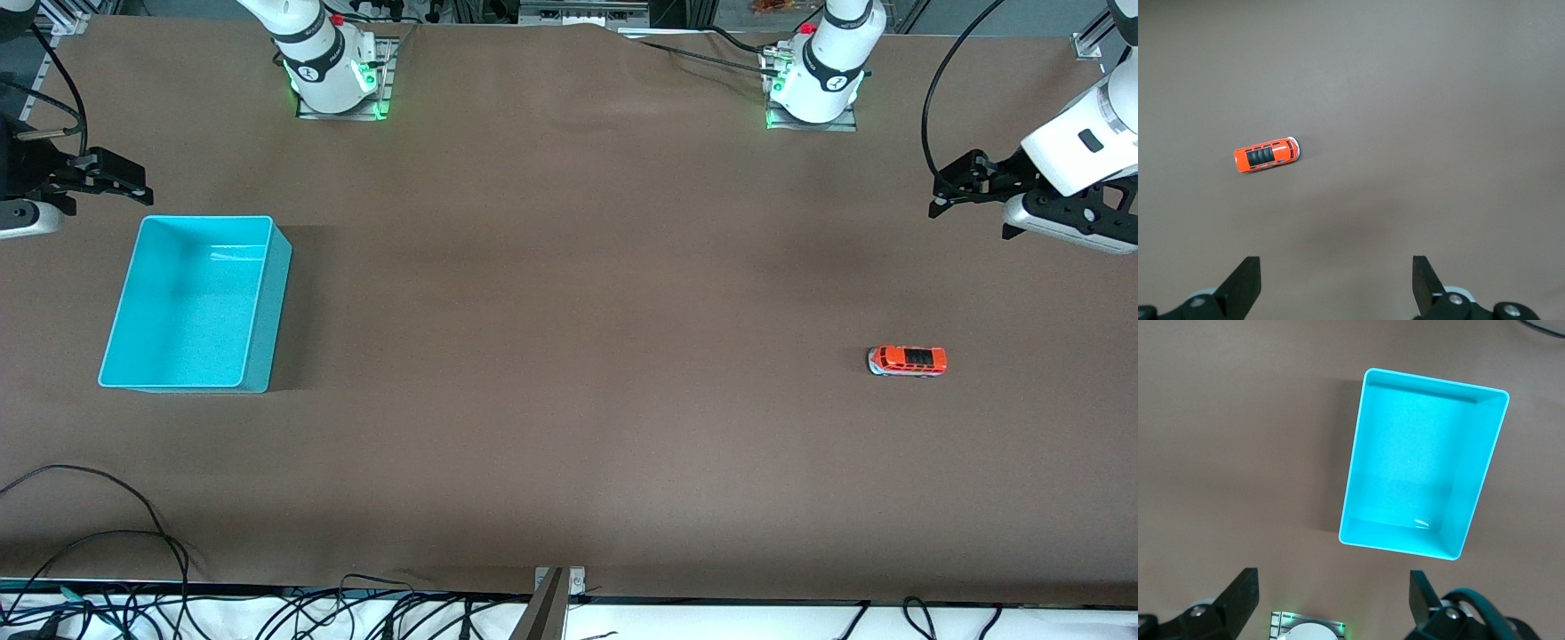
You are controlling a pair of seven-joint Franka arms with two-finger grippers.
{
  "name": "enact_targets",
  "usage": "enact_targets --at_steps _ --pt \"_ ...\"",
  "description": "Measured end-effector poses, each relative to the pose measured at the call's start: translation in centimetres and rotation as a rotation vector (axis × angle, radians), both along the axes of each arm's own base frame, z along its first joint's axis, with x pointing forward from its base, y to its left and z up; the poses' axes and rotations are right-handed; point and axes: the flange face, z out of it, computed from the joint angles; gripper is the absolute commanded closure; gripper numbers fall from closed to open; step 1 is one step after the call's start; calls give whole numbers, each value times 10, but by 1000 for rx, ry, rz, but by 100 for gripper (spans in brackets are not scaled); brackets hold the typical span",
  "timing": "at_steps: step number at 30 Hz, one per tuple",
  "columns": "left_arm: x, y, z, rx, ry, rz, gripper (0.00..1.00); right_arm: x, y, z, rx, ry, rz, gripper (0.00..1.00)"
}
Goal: Wind up bus and store in blue box
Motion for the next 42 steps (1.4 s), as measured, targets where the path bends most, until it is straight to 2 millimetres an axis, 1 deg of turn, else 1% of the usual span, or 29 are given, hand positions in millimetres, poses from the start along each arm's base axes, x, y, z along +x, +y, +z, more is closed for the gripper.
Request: enact_targets --at_steps 11,42 --pt "0 1 0 0 0 2 0 0 -3 2 0 -3 -5 0" --pt "1 1 0 0 1 3 0 0 -3 4 -4 -9 -32 0"
